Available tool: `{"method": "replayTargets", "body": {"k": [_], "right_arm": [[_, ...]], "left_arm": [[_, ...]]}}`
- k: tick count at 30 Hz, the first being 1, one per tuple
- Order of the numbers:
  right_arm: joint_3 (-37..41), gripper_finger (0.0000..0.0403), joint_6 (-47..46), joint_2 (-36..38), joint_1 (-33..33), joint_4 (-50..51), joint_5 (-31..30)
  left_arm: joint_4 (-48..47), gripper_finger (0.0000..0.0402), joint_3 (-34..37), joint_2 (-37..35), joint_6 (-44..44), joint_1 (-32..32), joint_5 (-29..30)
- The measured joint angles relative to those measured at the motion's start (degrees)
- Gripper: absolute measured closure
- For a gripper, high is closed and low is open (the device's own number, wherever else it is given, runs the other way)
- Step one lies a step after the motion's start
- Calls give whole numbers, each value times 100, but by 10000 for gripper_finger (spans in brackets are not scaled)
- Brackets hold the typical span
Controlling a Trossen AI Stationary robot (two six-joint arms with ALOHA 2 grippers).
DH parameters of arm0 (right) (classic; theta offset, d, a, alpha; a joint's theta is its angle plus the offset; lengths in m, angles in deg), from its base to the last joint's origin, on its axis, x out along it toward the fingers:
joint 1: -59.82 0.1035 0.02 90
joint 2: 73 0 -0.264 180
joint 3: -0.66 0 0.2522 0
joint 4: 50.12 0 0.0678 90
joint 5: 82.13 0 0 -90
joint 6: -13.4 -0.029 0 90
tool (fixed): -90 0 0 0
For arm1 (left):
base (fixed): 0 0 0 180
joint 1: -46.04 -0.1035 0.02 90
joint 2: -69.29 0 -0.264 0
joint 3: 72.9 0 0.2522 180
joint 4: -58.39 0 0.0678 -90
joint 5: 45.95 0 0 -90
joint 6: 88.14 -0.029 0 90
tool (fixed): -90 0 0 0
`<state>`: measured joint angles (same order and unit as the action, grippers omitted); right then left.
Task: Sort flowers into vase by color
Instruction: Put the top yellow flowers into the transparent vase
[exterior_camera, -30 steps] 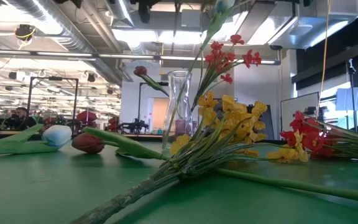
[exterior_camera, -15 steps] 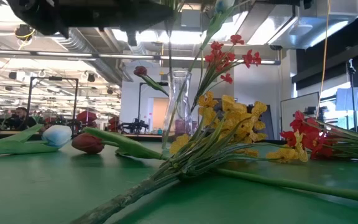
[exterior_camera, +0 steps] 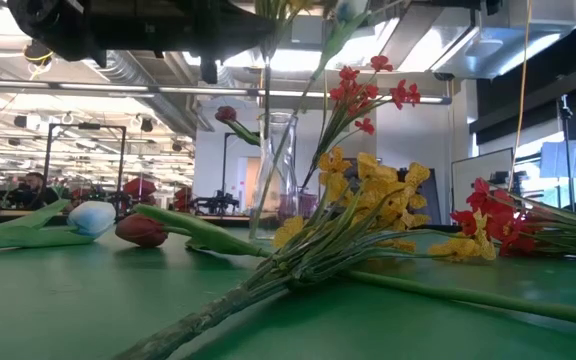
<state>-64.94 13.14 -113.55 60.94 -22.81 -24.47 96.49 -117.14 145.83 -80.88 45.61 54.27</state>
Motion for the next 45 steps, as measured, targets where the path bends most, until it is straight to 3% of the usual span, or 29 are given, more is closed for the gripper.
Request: {"method": "replayTargets", "body": {"k": [6,13,21,27,40,45], "right_arm": [[0,127,-12,6,-1,-8,0],[0,127,-10,6,-1,-2,0],[0,127,-10,8,-1,2,0],[0,127,-8,7,-1,4,0],[0,127,-8,-21,-1,2,-2],[0,127,-55,-57,-1,34,0]], "left_arm": [[-334,320,0,-2,70,49,-36],[-837,248,-2,-118,276,181,-48],[-2742,185,-385,-735,287,358,301],[-3791,179,-847,-845,313,479,383],[-3994,179,-1182,-454,451,487,553],[-4261,180,-1180,-627,457,530,727]]}}
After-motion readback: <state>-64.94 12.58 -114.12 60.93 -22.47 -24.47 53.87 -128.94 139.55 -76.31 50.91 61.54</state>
